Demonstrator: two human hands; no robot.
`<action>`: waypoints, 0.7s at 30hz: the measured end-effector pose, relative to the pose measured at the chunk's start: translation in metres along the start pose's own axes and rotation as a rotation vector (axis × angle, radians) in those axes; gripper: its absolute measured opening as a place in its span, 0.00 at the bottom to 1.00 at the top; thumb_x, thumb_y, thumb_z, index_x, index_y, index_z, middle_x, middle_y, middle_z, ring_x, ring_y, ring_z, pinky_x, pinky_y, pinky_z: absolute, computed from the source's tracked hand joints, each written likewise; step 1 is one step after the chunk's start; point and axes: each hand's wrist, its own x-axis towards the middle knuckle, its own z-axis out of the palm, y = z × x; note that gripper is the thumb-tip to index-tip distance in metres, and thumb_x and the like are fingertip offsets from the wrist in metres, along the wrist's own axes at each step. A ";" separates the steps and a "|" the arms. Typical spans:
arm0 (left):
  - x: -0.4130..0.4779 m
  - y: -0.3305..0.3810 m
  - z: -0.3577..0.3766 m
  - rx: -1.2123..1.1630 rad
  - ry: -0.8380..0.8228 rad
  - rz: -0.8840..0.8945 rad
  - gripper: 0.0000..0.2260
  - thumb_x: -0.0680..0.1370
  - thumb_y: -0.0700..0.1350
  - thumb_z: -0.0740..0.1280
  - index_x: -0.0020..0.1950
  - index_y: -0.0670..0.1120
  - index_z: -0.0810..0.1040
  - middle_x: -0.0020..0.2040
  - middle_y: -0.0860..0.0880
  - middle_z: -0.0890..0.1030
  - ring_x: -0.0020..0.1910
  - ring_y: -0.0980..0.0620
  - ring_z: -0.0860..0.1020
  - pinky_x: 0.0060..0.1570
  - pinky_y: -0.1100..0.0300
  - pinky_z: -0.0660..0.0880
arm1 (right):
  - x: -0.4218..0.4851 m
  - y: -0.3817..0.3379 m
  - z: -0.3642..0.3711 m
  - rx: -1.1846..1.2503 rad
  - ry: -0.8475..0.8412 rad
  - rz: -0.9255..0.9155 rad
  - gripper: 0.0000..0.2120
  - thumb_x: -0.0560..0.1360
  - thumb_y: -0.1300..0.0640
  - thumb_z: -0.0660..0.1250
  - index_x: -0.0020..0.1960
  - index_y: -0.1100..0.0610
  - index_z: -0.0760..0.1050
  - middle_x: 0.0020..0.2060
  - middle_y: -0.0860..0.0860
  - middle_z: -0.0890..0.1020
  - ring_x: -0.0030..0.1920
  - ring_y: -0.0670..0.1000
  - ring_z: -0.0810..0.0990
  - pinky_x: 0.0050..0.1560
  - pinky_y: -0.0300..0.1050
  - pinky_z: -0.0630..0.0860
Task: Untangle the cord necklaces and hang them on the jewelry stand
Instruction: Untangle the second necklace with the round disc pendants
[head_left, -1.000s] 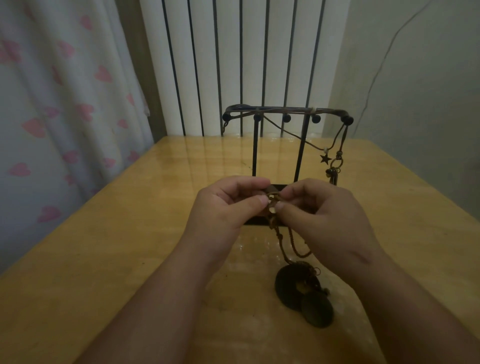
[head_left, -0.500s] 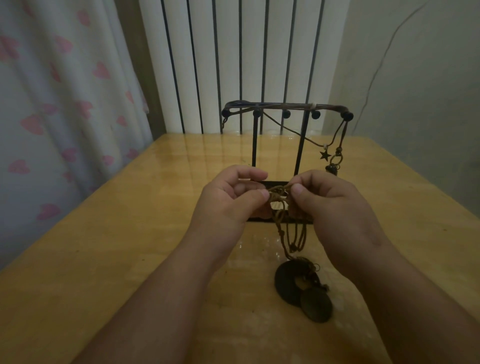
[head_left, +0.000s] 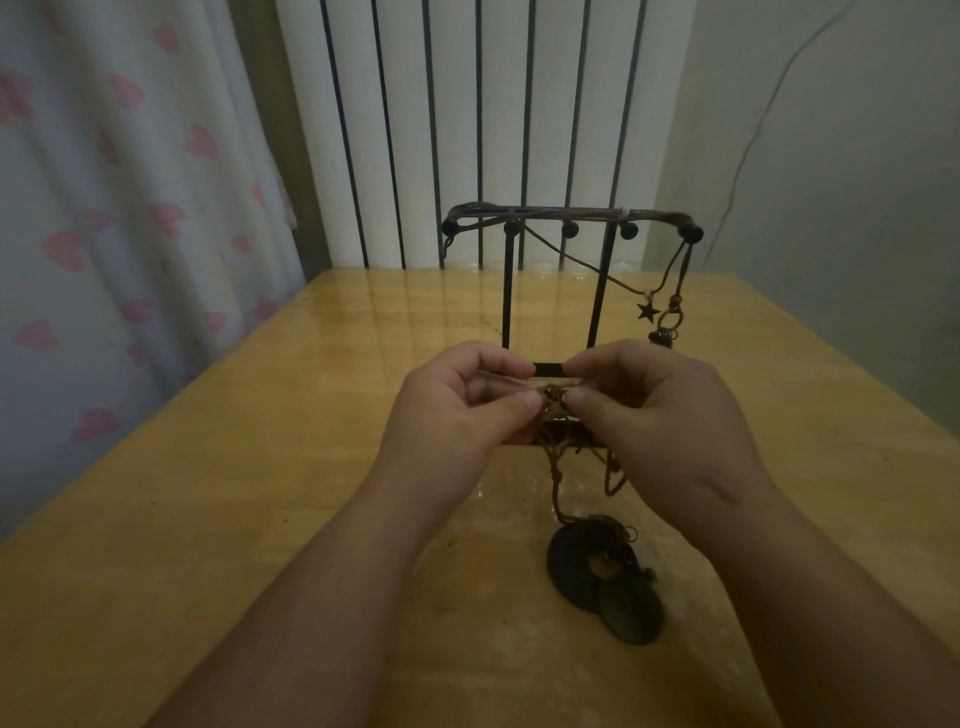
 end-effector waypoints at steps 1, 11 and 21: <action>0.000 0.000 0.000 0.010 0.000 -0.003 0.08 0.76 0.35 0.70 0.50 0.46 0.80 0.41 0.48 0.85 0.43 0.50 0.85 0.44 0.56 0.82 | 0.000 0.001 0.000 -0.012 0.012 0.002 0.10 0.76 0.57 0.69 0.46 0.41 0.74 0.40 0.44 0.81 0.42 0.41 0.81 0.38 0.34 0.78; 0.002 0.000 0.001 0.036 0.002 0.012 0.08 0.77 0.35 0.68 0.51 0.48 0.81 0.41 0.49 0.83 0.42 0.52 0.83 0.42 0.60 0.79 | 0.000 0.000 0.000 -0.167 -0.030 -0.048 0.12 0.74 0.56 0.71 0.42 0.40 0.74 0.41 0.40 0.80 0.42 0.38 0.80 0.36 0.32 0.76; 0.002 0.003 -0.002 0.010 -0.036 0.000 0.20 0.76 0.27 0.61 0.55 0.52 0.78 0.38 0.52 0.81 0.39 0.56 0.79 0.42 0.58 0.74 | 0.005 0.003 -0.005 0.242 -0.158 0.251 0.10 0.79 0.59 0.63 0.53 0.46 0.78 0.49 0.45 0.82 0.50 0.47 0.80 0.47 0.44 0.77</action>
